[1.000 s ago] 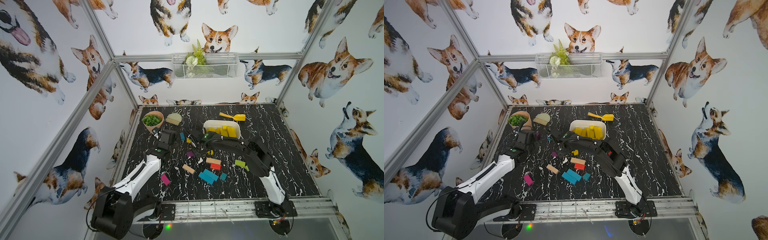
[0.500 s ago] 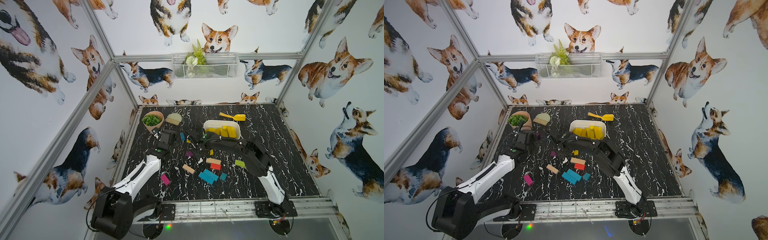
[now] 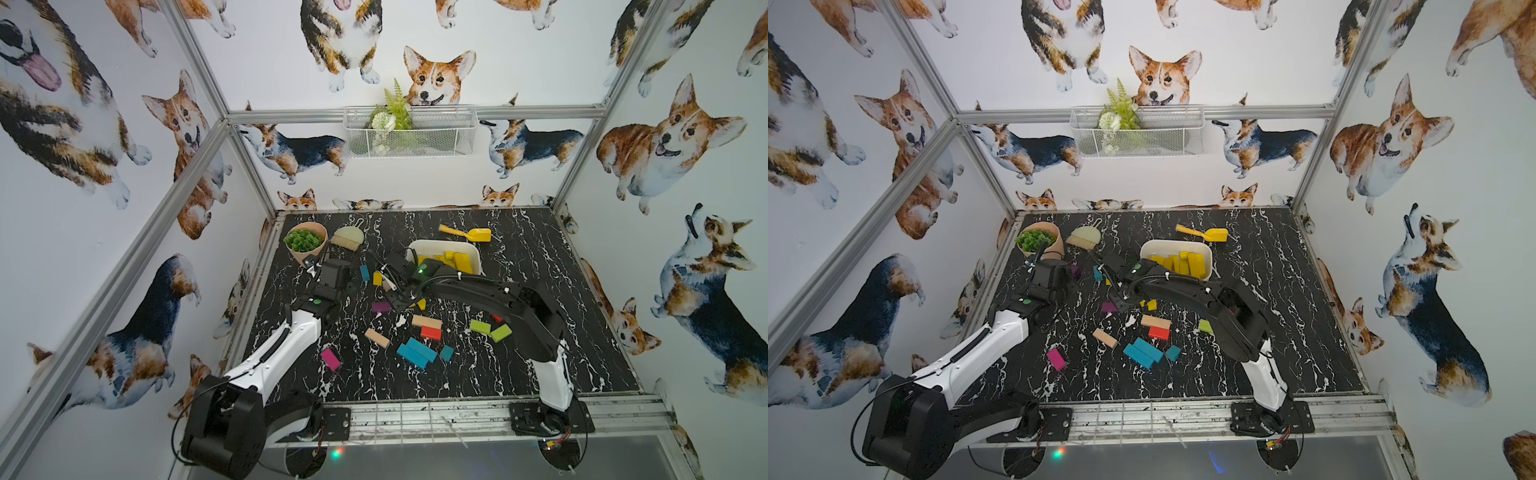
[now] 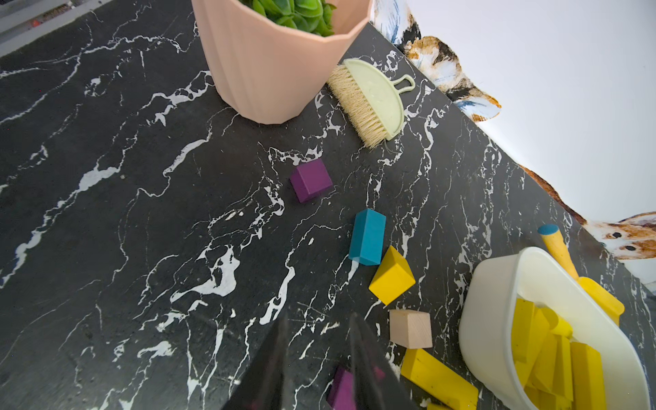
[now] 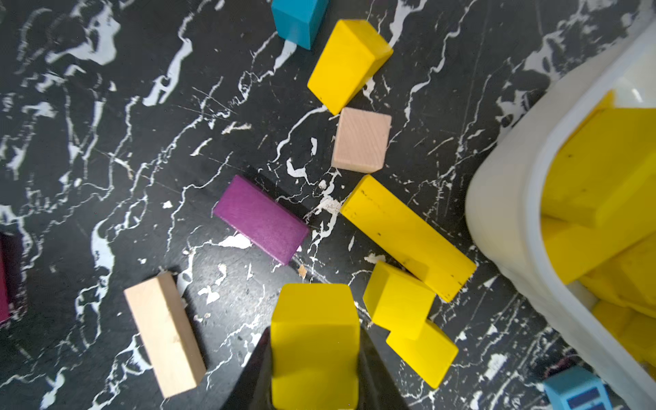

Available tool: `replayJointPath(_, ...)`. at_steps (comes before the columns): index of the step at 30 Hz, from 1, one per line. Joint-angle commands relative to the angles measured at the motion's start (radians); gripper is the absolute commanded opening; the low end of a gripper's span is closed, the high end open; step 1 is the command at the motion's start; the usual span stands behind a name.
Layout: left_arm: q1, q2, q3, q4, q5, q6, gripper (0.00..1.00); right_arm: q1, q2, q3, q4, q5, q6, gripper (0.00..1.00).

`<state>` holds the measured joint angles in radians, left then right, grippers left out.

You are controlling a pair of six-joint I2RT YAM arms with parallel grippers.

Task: Pick out the yellow building blocks
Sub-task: Pick up the building block from the center of the board, then place the building block in the storage box.

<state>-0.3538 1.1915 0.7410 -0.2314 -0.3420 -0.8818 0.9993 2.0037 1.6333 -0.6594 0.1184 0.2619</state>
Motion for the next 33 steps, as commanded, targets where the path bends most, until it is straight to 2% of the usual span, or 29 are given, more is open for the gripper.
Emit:
replayJointPath(1, 0.003, 0.005, 0.004, 0.013, -0.006, -0.008, 0.34, 0.001, -0.074, -0.07, 0.138, -0.005, -0.015, 0.22)
replayJointPath(8, 0.003, 0.016, 0.002, 0.025, 0.004, -0.006, 0.34, -0.018, -0.149, -0.181, 0.255, 0.062, 0.014, 0.2)
replayJointPath(14, 0.006, 0.037, -0.003, 0.021, 0.023, 0.0, 0.34, -0.113, -0.224, -0.329, 0.41, 0.096, 0.16, 0.2)
replayJointPath(21, 0.007, 0.054, -0.003, 0.029, 0.036, 0.011, 0.34, -0.216, -0.211, -0.34, 0.378, 0.094, 0.201, 0.21)
replayJointPath(33, 0.007, 0.1, 0.005, 0.037, 0.105, 0.035, 0.34, -0.355, -0.148, -0.33, 0.29, 0.168, 0.137, 0.24)
